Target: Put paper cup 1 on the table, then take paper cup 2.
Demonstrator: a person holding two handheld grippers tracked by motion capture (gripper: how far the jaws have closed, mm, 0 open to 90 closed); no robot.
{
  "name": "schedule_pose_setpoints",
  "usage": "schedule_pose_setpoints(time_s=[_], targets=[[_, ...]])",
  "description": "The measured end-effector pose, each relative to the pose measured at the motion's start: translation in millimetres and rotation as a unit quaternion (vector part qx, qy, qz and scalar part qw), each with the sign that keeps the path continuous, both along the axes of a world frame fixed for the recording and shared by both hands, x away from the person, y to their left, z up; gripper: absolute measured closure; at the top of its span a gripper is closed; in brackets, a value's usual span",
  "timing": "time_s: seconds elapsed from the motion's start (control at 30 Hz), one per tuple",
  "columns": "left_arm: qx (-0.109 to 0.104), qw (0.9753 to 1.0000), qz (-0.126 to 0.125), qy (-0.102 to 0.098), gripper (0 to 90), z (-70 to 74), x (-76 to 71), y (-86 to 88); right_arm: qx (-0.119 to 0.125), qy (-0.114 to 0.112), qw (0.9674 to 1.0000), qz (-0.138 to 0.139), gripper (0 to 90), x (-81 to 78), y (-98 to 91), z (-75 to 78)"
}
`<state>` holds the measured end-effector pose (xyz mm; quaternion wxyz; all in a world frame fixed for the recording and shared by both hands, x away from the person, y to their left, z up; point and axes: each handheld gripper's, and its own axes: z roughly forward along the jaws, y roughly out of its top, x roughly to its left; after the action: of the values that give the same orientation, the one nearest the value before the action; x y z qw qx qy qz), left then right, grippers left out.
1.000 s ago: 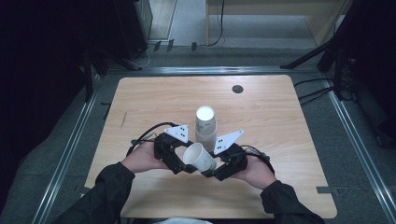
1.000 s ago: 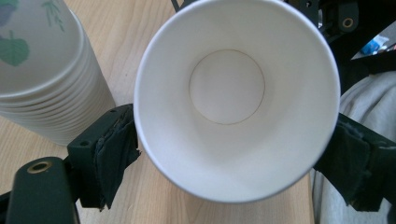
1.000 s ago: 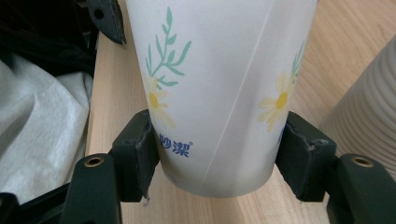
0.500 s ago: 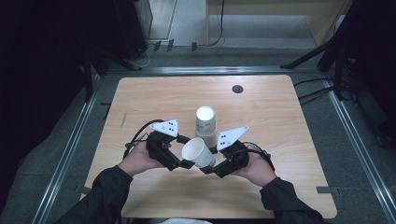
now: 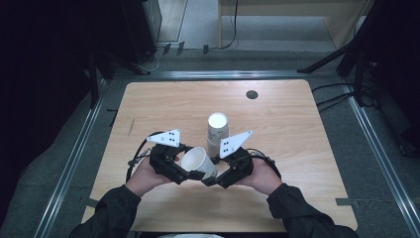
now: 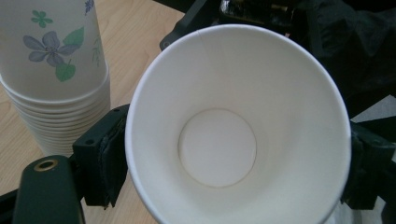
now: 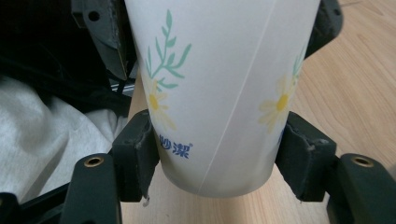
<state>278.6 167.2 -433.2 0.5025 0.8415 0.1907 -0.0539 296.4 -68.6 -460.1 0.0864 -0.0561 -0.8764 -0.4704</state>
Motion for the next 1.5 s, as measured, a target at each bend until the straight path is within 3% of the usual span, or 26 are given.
schedule_pose_setpoints(time_s=[0.6,0.73,0.83,1.1,1.3,1.43,1.5], targets=[[0.008,0.9999,-0.004,-0.006,27.5,-0.6,-1.7,-0.3,-0.006,0.007,1.0000,0.002,35.7,-0.5,5.2,-3.1],[0.014,0.9999,-0.001,-0.008,27.6,-0.2,-1.3,0.6,-0.010,0.007,0.9999,-0.002,27.8,-1.0,5.0,-4.1],[0.012,0.9999,0.002,-0.009,27.7,0.9,-0.7,3.1,-0.023,-0.011,0.9995,-0.018,24.2,-1.0,5.3,-6.1],[0.015,0.9997,0.013,-0.013,27.8,3.0,2.5,13.0,-0.041,-0.026,0.9984,-0.030,21.9,-2.2,3.7,-9.4],[0.029,0.9991,0.025,-0.019,27.8,2.9,5.1,21.1,-0.059,-0.042,0.9963,-0.047,21.8,-7.1,-0.5,-10.2],[0.045,0.9985,0.026,-0.018,27.5,0.1,7.8,23.2,-0.060,-0.046,0.9953,-0.060,22.0,-8.5,-6.6,-7.8],[0.052,0.9981,0.028,-0.017,27.4,-1.3,9.1,24.0,-0.056,-0.051,0.9957,-0.054,22.0,-9.0,-10.4,-6.7]])
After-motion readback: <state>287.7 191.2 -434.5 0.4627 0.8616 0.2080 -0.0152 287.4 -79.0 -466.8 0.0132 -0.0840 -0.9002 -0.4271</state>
